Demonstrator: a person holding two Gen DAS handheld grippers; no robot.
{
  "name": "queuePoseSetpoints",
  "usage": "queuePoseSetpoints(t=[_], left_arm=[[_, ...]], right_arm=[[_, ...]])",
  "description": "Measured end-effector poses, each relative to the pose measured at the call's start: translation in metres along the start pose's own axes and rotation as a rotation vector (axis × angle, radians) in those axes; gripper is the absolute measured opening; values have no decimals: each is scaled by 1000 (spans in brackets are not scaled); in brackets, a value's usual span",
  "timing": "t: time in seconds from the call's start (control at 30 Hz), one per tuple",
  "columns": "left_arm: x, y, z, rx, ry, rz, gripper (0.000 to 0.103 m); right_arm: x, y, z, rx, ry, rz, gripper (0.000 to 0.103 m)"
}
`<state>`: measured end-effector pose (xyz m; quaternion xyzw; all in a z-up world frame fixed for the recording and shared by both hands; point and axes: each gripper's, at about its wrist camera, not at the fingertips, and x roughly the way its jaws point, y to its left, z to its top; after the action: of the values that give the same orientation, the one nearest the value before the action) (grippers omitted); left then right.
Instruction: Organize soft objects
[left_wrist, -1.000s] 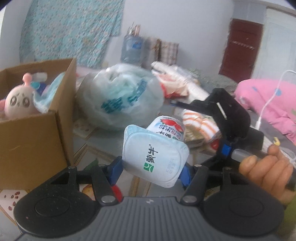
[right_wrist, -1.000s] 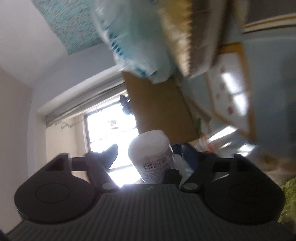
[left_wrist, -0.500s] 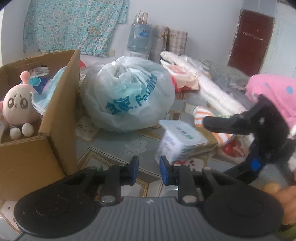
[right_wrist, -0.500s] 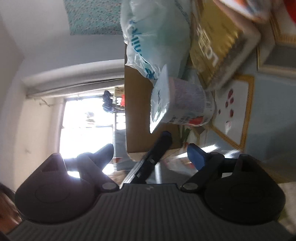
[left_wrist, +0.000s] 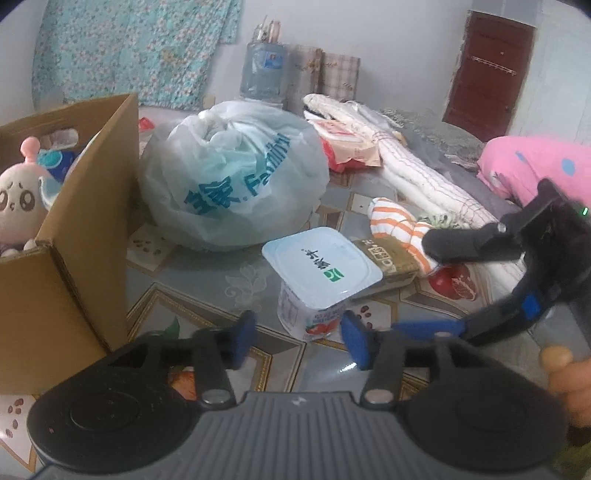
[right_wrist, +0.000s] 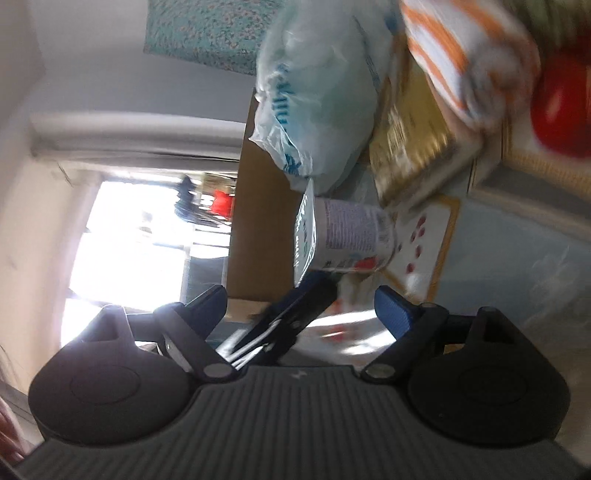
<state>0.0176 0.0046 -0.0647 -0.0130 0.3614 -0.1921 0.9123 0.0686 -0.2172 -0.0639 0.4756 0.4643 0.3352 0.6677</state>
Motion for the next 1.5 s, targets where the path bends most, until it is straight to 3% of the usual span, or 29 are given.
queuePoseSetpoints(t=[0.07, 0.27, 0.47, 0.6, 0.77, 0.93, 1.17, 1.33, 1.5], left_arm=[[2, -3, 0, 14, 0, -2, 60], [15, -8, 4, 41, -24, 11, 60], [25, -9, 7, 37, -38, 7, 60], [27, -11, 5, 40, -59, 3, 53], [25, -7, 6, 21, -69, -8, 53], [4, -5, 16, 10, -117, 5, 52], [-66, 22, 55, -5, -231, 79, 51], [-114, 57, 76, -27, -274, 242, 51], [-134, 119, 88, -121, -187, 345, 51]], right_arm=[[-4, 11, 5, -59, -31, -10, 85], [8, 35, 27, -191, -88, -103, 61], [46, 36, 42, -253, -22, -223, 47], [54, 33, 41, -270, 7, -251, 37], [52, 38, 37, -285, 4, -261, 34], [49, 62, 37, -302, 4, -228, 34], [73, 160, 41, -515, 79, -108, 34], [135, 220, 43, -635, 194, -26, 34], [225, 247, 51, -594, 363, 3, 34]])
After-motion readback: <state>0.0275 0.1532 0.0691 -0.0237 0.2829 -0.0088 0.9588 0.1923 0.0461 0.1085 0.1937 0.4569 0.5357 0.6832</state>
